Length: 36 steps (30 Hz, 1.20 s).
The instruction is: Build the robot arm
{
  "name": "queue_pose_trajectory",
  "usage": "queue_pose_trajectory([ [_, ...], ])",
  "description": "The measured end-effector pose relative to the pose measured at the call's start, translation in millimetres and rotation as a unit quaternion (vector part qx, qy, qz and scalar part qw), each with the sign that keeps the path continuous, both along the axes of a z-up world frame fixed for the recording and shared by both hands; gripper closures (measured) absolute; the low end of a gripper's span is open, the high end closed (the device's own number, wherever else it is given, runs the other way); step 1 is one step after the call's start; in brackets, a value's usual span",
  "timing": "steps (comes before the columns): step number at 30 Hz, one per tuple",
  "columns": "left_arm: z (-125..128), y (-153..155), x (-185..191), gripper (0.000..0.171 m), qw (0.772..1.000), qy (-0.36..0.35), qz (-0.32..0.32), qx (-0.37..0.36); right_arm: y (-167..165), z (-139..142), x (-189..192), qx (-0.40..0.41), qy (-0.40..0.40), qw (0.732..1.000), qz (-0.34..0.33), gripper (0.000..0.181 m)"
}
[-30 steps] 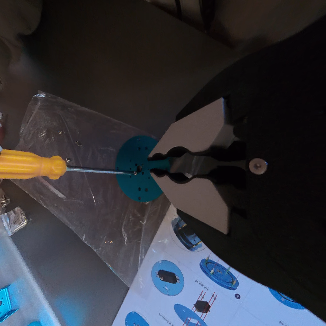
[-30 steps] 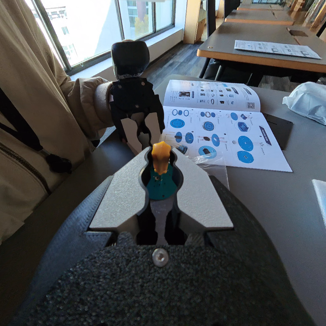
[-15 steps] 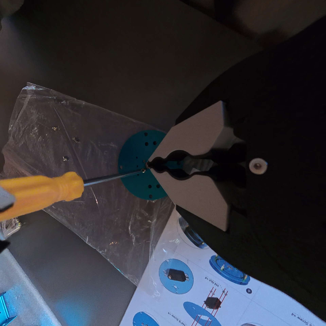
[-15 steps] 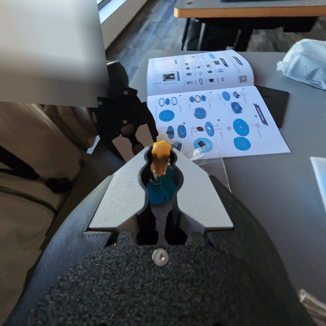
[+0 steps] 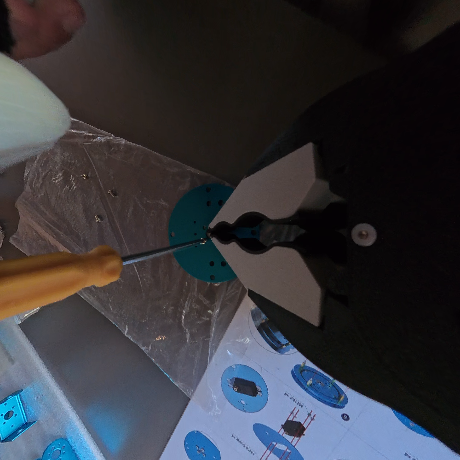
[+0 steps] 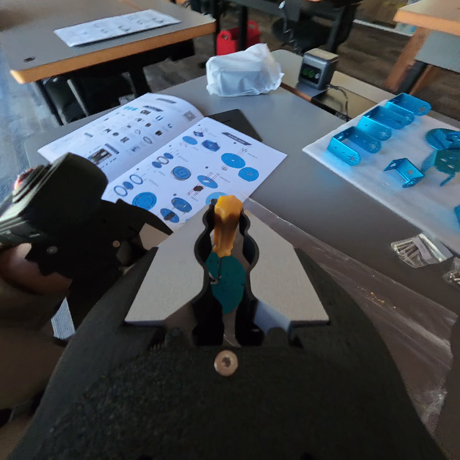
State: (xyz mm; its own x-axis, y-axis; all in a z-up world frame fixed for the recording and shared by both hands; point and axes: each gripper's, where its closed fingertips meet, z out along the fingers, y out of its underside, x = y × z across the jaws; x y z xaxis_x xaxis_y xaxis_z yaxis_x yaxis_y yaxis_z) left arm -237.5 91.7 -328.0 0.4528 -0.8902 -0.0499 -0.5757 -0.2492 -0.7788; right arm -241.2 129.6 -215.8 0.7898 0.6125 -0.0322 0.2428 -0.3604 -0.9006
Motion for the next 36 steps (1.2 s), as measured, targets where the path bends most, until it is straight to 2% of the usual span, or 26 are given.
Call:
queue_pose_trajectory([
  [5, -0.1, -0.1, 0.2, 0.171, 1.000, -0.004, 0.001, -0.009, 0.9, 1.9, 0.4, 0.026, 0.029, 0.998, -0.058, 0.163],
  [17, 0.3, -0.5, 2.1, 0.171, 1.000, -0.002, -0.001, -0.002, 1.1, 1.5, 2.6, 0.007, 0.044, 0.995, -0.084, 0.163],
  [20, 1.5, 2.1, 2.3, 0.160, 1.000, -0.007, 0.008, -0.003, 0.4, 1.4, 3.2, 0.007, 0.040, 0.995, -0.086, 0.163],
  [29, 34.7, 11.2, 7.4, 0.156, 0.994, -0.099, 0.038, 0.027, -2.2, 0.8, 1.9, 0.004, 0.023, 0.996, -0.083, 0.163],
  [36, 37.8, 17.0, 13.2, 0.167, 0.993, -0.101, 0.033, 0.055, -2.5, 0.9, 0.4, 0.002, 0.025, 0.997, -0.075, 0.163],
])
